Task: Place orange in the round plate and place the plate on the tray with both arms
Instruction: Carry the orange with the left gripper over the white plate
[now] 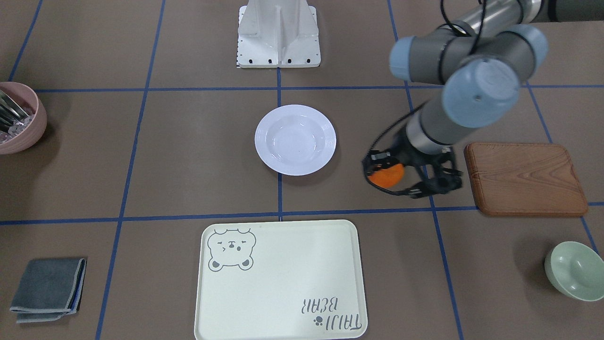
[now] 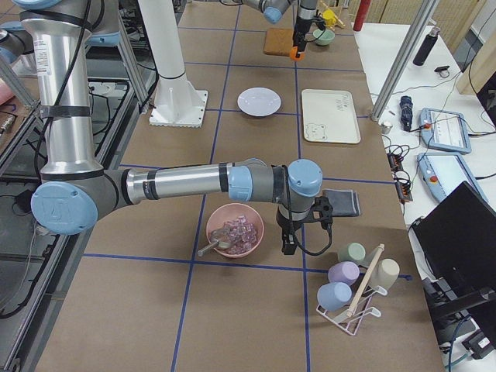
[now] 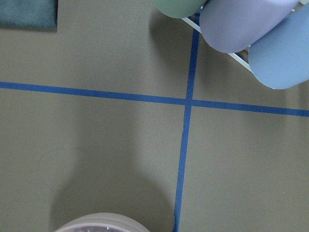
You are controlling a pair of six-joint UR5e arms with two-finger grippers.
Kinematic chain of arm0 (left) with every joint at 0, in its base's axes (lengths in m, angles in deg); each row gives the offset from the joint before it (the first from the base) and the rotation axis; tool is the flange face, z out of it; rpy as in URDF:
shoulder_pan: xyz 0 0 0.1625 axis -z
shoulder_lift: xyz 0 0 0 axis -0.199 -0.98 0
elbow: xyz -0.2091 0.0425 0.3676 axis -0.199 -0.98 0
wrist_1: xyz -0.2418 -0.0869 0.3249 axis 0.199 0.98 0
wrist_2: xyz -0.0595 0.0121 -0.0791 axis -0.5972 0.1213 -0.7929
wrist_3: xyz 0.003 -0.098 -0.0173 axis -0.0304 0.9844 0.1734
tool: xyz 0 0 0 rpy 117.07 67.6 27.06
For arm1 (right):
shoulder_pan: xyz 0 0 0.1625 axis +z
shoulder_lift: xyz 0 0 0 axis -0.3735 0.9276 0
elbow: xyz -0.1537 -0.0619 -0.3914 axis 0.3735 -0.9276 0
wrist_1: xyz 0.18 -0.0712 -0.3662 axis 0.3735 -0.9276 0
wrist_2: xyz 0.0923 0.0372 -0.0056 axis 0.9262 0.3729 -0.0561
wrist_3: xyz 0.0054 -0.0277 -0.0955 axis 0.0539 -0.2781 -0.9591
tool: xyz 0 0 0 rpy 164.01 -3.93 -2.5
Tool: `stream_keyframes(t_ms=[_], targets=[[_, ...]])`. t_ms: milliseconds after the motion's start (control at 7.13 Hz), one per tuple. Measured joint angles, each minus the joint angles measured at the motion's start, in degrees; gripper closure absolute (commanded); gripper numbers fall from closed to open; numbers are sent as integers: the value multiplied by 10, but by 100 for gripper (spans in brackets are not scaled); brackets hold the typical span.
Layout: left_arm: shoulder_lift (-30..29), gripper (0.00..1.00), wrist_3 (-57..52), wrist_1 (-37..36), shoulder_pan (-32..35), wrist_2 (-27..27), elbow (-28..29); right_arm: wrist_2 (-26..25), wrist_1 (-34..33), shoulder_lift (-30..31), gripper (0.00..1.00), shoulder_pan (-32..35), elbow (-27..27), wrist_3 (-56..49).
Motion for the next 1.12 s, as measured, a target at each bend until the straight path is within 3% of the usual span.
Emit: stream_keyframes(t_ms=[421, 701, 982, 1122], targets=[[-31, 100, 71, 59, -106, 86, 50, 22, -5, -3, 0, 0, -3, 11], [-17, 100, 87, 109, -135, 99, 72, 36, -5, -5, 0, 0, 0, 36], [-2, 100, 91, 116, -145, 96, 59, 40, -5, -7, 0, 0, 1, 41], [4, 59, 91, 115, -151, 95, 48, 43, -5, -7, 0, 0, 2, 41]])
